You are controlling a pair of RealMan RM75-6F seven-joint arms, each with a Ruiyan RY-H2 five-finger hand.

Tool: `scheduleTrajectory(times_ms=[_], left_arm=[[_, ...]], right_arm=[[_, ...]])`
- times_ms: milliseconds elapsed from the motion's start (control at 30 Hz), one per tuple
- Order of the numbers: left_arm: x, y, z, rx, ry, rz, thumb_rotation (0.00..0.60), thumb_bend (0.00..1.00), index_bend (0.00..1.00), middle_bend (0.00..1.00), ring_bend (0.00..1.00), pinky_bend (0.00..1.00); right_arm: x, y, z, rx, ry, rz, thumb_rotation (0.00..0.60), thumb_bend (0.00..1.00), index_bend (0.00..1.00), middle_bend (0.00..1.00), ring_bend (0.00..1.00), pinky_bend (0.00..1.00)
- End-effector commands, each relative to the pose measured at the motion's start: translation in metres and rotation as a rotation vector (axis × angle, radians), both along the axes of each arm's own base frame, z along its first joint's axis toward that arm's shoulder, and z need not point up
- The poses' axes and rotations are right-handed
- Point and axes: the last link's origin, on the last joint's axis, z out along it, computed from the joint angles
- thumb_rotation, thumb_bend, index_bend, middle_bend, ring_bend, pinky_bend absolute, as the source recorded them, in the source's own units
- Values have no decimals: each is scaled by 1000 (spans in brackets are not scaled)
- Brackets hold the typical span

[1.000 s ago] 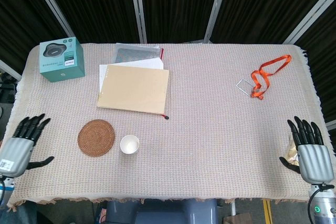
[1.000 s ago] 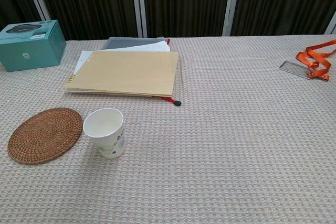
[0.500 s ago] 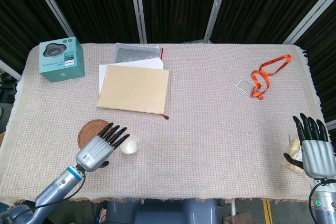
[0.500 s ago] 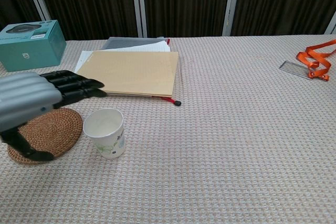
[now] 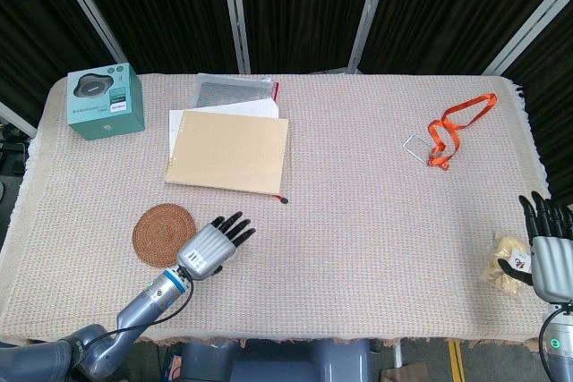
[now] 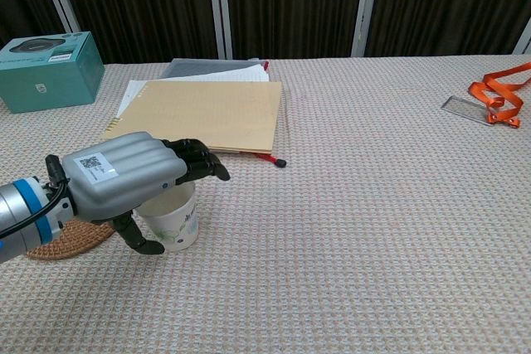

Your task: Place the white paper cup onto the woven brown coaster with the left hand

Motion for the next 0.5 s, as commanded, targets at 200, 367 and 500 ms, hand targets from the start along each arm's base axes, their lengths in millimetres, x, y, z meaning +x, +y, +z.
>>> scheduleTrajectory(times_ms=[200, 367, 500], left_arm=[[-2, 6, 7, 25, 16, 19, 600, 195, 389, 341, 282, 474], [-5, 8, 12, 38, 11, 38, 600, 287, 436, 387, 322, 510], [-7, 11, 18, 44, -2, 58, 600, 309, 442, 393, 329, 518]], right_arm=[[-2, -1, 1, -2, -2, -7, 600, 0, 0, 0, 0, 0], [-2, -2, -1, 1, 1, -10, 600, 0, 0, 0, 0, 0], [-2, -2, -2, 5, 3, -11, 600, 0, 0, 0, 0, 0]])
